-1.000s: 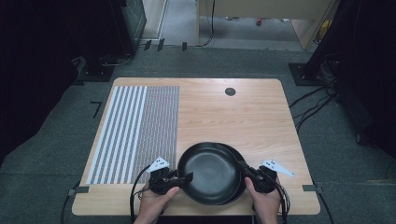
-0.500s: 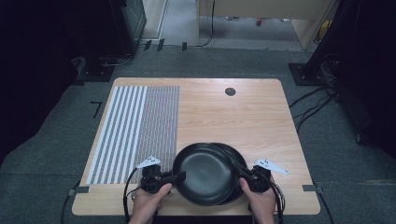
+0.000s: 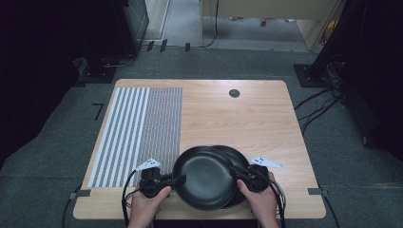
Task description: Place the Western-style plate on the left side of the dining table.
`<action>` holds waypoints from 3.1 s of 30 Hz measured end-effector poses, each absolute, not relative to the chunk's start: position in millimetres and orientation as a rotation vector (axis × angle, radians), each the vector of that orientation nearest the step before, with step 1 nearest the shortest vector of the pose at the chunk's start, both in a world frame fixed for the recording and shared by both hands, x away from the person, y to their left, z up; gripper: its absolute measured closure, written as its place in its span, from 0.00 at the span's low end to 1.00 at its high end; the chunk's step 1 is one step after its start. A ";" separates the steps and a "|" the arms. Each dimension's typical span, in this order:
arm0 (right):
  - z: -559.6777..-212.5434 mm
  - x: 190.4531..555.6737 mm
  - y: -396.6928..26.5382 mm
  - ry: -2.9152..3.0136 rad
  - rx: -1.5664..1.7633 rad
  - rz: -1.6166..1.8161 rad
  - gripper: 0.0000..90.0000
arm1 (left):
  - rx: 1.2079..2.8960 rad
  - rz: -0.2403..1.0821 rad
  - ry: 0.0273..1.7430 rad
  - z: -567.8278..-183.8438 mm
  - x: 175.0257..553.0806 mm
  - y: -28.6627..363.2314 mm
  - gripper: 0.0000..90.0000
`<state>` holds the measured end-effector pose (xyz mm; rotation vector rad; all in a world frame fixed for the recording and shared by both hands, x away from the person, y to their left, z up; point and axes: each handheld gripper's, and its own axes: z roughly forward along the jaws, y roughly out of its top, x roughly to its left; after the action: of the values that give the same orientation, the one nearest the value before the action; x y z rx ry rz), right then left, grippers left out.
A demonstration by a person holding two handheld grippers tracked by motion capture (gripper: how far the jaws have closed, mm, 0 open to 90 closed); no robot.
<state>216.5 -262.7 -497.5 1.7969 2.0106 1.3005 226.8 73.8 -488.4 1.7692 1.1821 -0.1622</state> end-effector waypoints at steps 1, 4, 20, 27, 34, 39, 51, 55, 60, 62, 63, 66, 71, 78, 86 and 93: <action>-498.1 216.9 -262.3 2.003 1.811 1.305 0.83 | 1.766 -0.166 1.181 -488.8 226.9 73.8 0.70; -500.0 219.1 -264.1 1.981 1.866 1.345 0.84 | 1.755 -0.187 1.184 -489.7 227.4 74.7 0.70; -506.6 222.7 -274.9 1.818 1.994 1.649 0.95 | 1.736 -0.219 1.243 -492.1 224.5 77.8 0.69; -503.3 222.0 -276.0 1.815 1.988 1.671 0.96 | 1.773 -0.192 1.254 -489.0 224.5 75.9 0.67; -506.8 223.3 -278.7 1.817 2.005 1.698 0.96 | 1.802 -0.111 1.244 -482.8 222.8 81.6 0.68; -508.9 223.8 -279.6 1.816 2.011 1.706 0.96 | 1.771 -0.155 1.240 -481.1 223.0 91.6 0.70; -499.7 218.2 -274.9 1.797 1.961 1.695 0.96 | 1.807 -0.227 1.269 -481.3 218.4 94.8 0.77; -501.6 219.4 -273.4 1.787 1.975 1.704 0.96 | 1.813 -0.238 1.273 -480.2 218.6 93.9 0.77; -502.4 221.7 -271.8 1.803 1.982 1.680 0.95 | 1.815 -0.240 1.272 -479.6 219.1 92.6 0.76; -502.3 221.3 -272.8 1.794 1.995 1.692 0.96 | 1.812 -0.246 1.269 -480.4 219.7 93.0 0.76; -502.3 221.3 -272.8 1.794 1.995 1.692 0.96 | 1.810 -0.248 1.269 -480.8 219.8 93.3 0.76; -502.2 219.4 -273.2 1.772 2.009 1.712 0.96 | 1.807 -0.255 1.270 -480.3 218.8 93.6 0.77; -499.2 217.8 -273.4 1.744 2.008 1.737 0.96 | 1.801 -0.264 1.262 -476.9 218.4 93.7 0.79; -498.2 221.1 -269.6 1.741 2.028 1.716 0.95 | 1.789 -0.263 1.282 -476.5 219.0 95.1 0.80; -494.6 231.0 -261.3 1.750 2.044 1.729 0.95 | 1.767 -0.237 1.302 -470.9 222.0 103.3 0.80; -486.1 245.6 -248.4 1.781 2.018 1.733 0.95 | 1.734 -0.215 1.318 -464.0 228.7 116.8 0.80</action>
<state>245.6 -248.4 -486.1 2.0180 1.7813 1.7331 228.7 116.8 -464.0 1.7339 1.3177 -0.2152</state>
